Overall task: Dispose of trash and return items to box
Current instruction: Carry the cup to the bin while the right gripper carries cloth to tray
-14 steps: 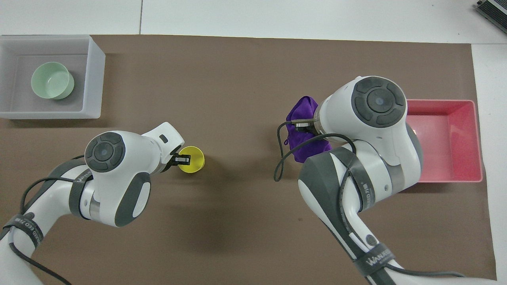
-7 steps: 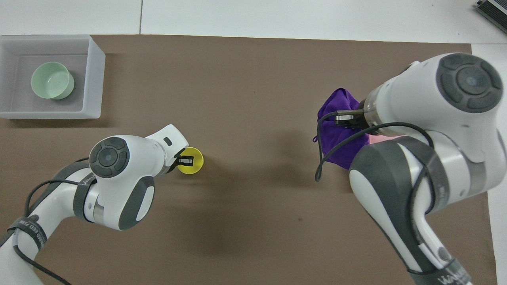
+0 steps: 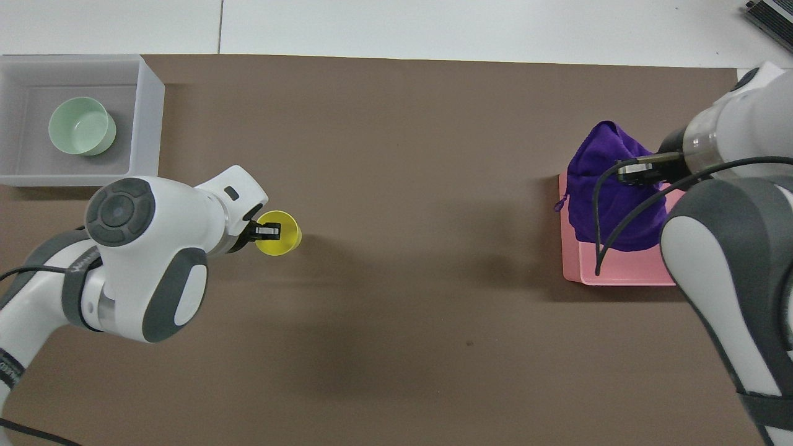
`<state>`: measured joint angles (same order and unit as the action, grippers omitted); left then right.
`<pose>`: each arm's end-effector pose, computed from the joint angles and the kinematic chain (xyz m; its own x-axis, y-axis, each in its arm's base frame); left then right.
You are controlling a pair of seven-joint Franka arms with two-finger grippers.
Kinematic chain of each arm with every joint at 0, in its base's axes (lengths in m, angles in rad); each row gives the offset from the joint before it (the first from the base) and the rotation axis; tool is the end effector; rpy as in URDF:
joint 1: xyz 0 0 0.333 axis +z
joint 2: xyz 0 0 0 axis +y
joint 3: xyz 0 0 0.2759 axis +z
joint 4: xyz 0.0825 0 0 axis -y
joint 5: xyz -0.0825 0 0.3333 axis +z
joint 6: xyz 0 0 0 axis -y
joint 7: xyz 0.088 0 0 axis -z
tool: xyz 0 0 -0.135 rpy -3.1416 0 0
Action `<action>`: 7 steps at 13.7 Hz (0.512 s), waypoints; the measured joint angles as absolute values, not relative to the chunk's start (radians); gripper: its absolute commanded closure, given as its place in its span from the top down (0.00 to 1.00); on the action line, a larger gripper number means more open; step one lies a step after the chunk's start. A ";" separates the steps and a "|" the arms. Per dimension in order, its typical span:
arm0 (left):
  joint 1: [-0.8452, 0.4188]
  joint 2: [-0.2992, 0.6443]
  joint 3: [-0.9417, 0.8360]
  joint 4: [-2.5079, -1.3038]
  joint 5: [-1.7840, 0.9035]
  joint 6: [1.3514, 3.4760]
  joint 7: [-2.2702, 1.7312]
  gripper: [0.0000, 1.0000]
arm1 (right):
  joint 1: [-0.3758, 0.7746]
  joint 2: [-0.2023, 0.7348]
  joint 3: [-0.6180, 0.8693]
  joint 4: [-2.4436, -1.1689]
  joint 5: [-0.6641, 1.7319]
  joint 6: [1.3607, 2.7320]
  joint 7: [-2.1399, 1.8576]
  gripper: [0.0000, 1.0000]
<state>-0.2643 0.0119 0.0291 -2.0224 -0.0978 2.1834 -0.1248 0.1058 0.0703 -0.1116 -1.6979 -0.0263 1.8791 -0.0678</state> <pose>0.5121 -0.1288 0.4125 0.9896 -0.0525 0.1341 -0.0668 -0.9923 0.1045 0.5470 -0.0044 0.4938 0.9916 0.0711 0.1084 0.0670 -0.9969 0.0411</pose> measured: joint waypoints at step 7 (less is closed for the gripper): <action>-0.086 0.107 0.032 -1.789 -0.021 2.097 -0.073 0.00 | 0.016 0.094 -0.111 -1.880 -0.006 2.088 -0.127 0.00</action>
<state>-0.0857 0.1066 0.0319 -1.7893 -0.0210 2.0972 -0.0729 0.0162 0.0939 -0.1111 -1.8804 -0.0059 2.0882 -0.1268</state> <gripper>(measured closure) 0.960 0.921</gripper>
